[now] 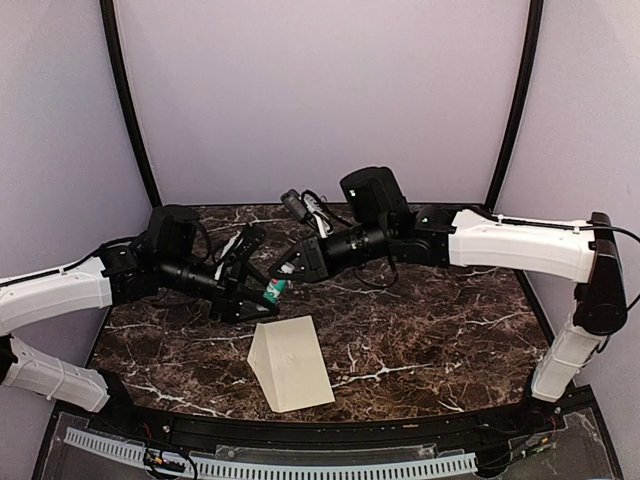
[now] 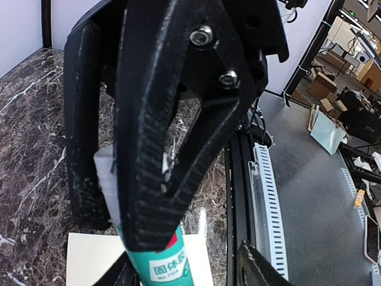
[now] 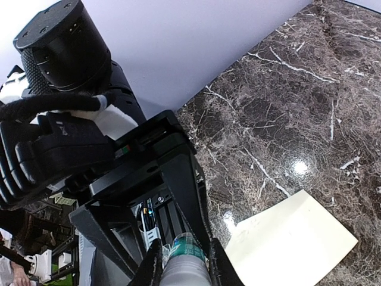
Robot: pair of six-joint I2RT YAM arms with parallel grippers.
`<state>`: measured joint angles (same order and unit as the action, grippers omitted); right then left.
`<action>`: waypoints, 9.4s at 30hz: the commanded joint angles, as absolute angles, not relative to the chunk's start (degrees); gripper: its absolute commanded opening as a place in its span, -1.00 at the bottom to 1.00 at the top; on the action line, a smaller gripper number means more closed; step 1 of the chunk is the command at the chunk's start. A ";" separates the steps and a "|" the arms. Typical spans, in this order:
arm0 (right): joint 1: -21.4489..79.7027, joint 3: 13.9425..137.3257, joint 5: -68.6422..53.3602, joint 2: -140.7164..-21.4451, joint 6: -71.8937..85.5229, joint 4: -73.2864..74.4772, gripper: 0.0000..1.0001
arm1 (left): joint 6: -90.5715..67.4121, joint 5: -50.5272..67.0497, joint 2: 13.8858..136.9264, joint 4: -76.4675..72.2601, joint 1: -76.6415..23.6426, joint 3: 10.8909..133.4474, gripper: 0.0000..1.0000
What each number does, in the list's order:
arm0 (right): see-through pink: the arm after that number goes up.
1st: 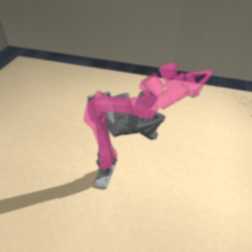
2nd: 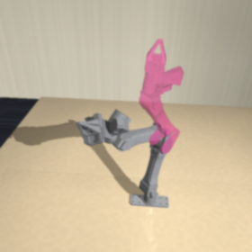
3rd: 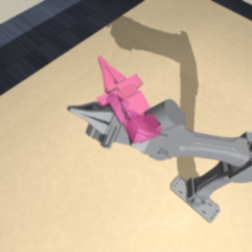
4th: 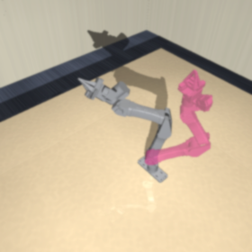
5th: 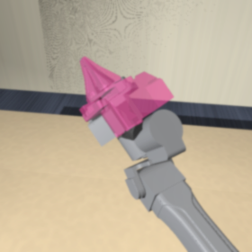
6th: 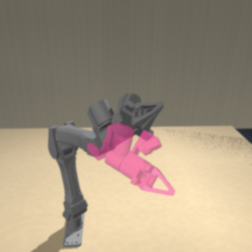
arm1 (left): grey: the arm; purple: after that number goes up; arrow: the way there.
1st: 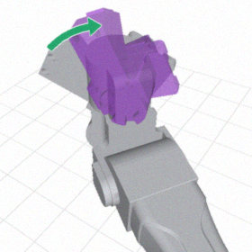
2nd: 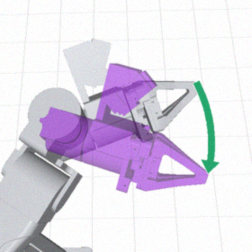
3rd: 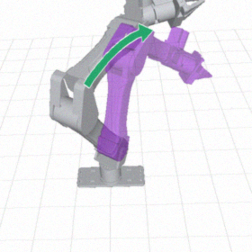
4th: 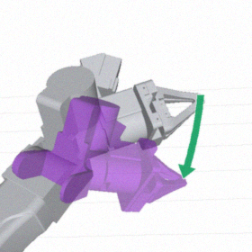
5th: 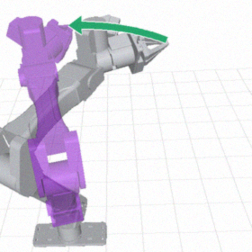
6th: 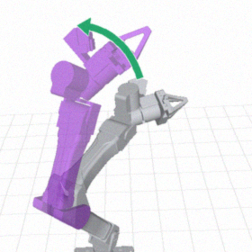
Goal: Place the letter into the envelope and seal it
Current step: Open the solid glue cap from the solid glue, then place the solid glue cap at the center of the board, then unscrew the solid glue.
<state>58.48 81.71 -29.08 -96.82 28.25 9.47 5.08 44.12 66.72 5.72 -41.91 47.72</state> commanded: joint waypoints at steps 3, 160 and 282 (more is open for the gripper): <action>58.95 81.48 -30.94 -96.50 28.04 6.49 -0.76 | 4.82 46.33 66.65 4.02 -42.08 47.64 -0.21; 52.01 61.84 -31.90 -73.31 27.19 -24.80 0.38 | -23.31 61.45 70.83 -33.47 -36.12 57.36 -1.00; 62.77 73.92 -7.88 -81.95 20.33 -12.13 -0.94 | -12.71 48.77 71.33 -17.16 -42.70 55.56 -1.00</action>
<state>61.32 73.58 -18.74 -83.74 22.35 -11.88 -16.27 56.75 73.32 -22.02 -42.46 54.15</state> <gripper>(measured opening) 0.194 0.226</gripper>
